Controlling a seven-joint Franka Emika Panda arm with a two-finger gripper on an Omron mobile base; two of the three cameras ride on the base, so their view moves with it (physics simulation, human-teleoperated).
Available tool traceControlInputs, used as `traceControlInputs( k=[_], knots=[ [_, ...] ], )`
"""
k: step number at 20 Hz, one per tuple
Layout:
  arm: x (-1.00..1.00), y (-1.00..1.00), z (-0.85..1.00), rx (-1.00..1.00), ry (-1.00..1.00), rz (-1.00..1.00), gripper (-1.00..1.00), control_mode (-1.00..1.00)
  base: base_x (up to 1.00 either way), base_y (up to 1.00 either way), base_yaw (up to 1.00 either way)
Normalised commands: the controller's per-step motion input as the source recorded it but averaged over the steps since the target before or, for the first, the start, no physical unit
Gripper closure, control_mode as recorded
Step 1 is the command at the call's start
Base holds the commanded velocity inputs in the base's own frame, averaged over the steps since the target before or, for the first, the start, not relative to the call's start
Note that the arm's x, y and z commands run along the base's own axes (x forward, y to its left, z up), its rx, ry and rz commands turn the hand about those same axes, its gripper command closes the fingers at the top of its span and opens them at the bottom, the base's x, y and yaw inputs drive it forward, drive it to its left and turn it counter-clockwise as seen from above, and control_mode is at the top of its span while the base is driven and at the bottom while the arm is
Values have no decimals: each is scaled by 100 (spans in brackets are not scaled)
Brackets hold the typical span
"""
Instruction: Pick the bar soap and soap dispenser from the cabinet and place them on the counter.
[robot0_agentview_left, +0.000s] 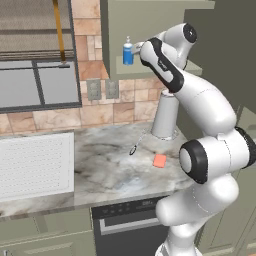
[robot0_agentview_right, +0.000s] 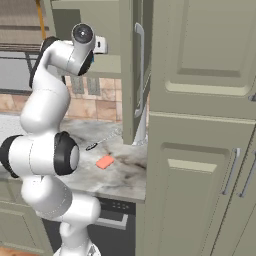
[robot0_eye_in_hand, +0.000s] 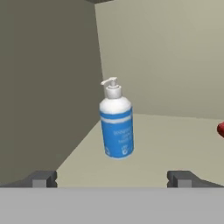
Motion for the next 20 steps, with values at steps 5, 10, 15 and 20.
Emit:
traceControlInputs(
  k=[5, 10, 15, 20],
  knots=[
    [31, 2, 0, -1, 0, 2, -100, -100, 0, 0, 0],
    [22, 6, 5, -1, 0, 2, -100, -100, 0, 0, 0],
    [19, 5, 5, -2, 0, 1, -100, -100, 0, 0, 0],
    [21, 3, 2, -2, 0, 1, -100, -100, 0, 0, 0]
  ],
)
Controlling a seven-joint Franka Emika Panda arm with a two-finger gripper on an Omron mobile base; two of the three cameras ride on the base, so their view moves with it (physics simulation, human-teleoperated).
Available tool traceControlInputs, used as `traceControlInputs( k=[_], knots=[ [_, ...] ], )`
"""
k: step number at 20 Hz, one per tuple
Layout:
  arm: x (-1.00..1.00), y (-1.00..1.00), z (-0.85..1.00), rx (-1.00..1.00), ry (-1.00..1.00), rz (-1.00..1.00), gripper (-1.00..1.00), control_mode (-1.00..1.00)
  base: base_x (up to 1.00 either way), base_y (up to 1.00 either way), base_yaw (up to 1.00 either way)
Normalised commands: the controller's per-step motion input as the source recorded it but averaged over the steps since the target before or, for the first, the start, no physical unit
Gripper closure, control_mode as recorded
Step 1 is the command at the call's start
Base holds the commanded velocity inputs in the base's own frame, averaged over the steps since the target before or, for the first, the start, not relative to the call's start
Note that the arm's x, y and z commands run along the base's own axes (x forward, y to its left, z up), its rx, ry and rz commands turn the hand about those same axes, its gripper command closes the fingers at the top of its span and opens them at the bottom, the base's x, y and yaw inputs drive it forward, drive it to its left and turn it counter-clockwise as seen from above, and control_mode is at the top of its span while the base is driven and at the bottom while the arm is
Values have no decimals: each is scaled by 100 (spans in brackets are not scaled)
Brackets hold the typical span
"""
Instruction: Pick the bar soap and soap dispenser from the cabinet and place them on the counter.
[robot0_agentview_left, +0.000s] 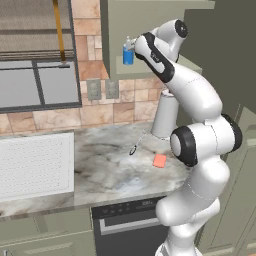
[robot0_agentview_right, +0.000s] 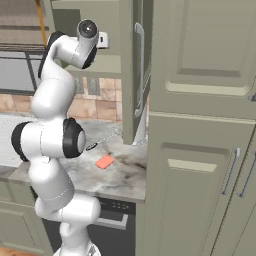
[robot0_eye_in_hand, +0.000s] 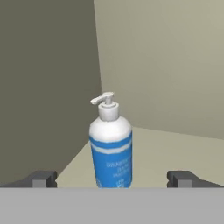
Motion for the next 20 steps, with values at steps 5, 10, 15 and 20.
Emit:
traceControlInputs(
  k=[5, 10, 15, 20],
  knots=[
    [21, 2, 0, -2, 0, 1, -100, -100, 0, 0, 0],
    [22, 8, 0, -2, 0, 1, -100, -100, 0, 0, 0],
    [24, 8, 0, -2, 0, 1, -100, -100, 0, 0, 0],
    [22, 4, 0, -1, 0, 1, -100, -100, 0, 0, 0]
  ],
)
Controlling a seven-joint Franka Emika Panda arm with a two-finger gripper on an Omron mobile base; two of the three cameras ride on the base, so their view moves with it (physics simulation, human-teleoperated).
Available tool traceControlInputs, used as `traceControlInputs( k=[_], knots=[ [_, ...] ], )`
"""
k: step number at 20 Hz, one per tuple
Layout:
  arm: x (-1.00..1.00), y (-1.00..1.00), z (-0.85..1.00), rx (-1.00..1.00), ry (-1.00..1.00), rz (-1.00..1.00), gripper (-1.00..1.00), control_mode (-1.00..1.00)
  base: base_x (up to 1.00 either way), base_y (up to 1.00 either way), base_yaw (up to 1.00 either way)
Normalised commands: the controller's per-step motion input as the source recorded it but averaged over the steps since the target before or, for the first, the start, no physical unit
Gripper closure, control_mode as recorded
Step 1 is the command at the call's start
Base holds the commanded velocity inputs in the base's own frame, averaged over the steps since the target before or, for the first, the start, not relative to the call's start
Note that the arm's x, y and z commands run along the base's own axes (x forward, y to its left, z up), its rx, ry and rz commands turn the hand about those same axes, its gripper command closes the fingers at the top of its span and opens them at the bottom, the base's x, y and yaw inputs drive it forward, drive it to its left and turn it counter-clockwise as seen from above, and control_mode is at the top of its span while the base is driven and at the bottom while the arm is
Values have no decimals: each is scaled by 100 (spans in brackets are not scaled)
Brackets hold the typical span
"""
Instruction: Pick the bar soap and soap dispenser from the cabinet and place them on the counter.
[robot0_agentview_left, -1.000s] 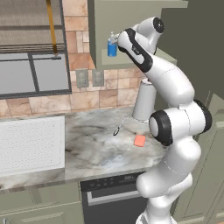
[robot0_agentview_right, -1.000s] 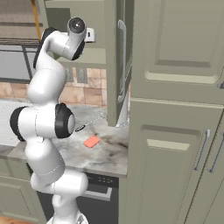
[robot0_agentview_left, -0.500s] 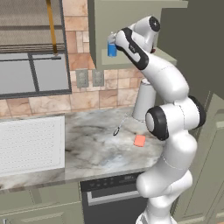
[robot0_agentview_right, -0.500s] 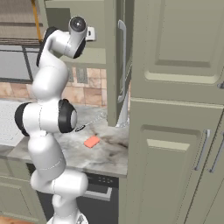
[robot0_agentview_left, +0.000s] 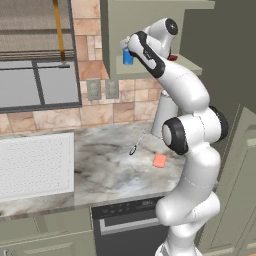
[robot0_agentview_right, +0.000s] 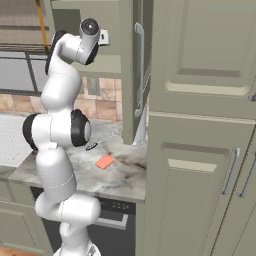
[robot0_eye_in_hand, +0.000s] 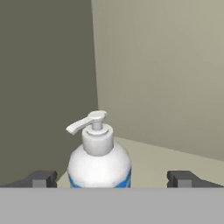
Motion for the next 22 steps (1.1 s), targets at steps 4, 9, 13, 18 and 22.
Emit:
traceControlInputs(
  k=[4, 9, 13, 18, 22],
  knots=[
    [22, 1, 0, -1, 0, 1, -100, -100, 0, 0, 0],
    [24, 4, 0, 0, 0, 1, -100, -100, 0, 0, 0],
    [22, 10, 0, 0, 0, 1, -100, -100, 0, 0, 0],
    [23, 14, 0, -1, 0, 0, 100, -100, 0, 0, 0],
    [5, 3, 0, 0, 0, 0, 100, -100, 0, 0, 0]
  ],
)
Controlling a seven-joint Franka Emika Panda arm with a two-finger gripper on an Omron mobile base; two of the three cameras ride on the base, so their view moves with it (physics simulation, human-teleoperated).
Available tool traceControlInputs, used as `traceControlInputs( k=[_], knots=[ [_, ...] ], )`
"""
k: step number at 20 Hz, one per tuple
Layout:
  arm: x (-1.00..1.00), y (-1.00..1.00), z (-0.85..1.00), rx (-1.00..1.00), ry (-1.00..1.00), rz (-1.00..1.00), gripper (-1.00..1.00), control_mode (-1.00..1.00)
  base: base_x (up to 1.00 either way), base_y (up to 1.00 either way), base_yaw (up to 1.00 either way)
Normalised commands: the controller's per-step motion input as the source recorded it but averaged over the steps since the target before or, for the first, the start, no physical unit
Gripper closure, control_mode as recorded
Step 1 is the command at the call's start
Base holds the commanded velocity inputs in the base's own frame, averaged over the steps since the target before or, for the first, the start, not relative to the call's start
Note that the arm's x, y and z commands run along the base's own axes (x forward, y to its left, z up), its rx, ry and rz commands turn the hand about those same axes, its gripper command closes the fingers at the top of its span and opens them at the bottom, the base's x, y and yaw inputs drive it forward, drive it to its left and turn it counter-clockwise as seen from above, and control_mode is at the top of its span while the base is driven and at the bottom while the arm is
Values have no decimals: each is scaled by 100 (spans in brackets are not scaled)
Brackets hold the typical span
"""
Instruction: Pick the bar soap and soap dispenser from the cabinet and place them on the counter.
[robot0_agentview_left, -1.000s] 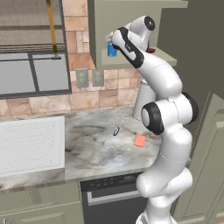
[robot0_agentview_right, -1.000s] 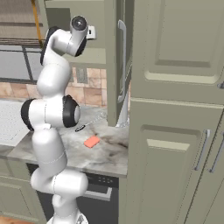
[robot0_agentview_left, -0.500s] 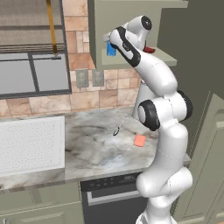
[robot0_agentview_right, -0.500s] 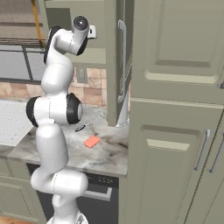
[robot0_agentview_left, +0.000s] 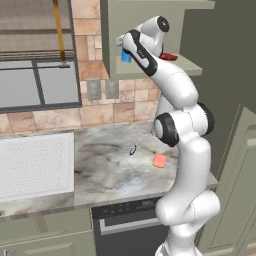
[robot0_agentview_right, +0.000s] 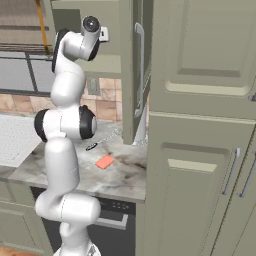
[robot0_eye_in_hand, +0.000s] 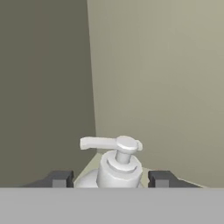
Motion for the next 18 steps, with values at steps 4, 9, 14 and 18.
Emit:
traceControlInputs(
  k=[4, 9, 14, 18],
  knots=[
    [0, -2, 0, 0, 0, 0, 100, -100, 0, 0, 0],
    [-7, -1, 0, -2, -1, 0, 100, -100, 0, 0, 0],
    [-33, -2, 0, -1, -6, 1, 100, -100, 0, 0, 0],
    [-50, -5, -9, -1, -12, 1, 100, -100, 0, 0, 0]
  ],
)
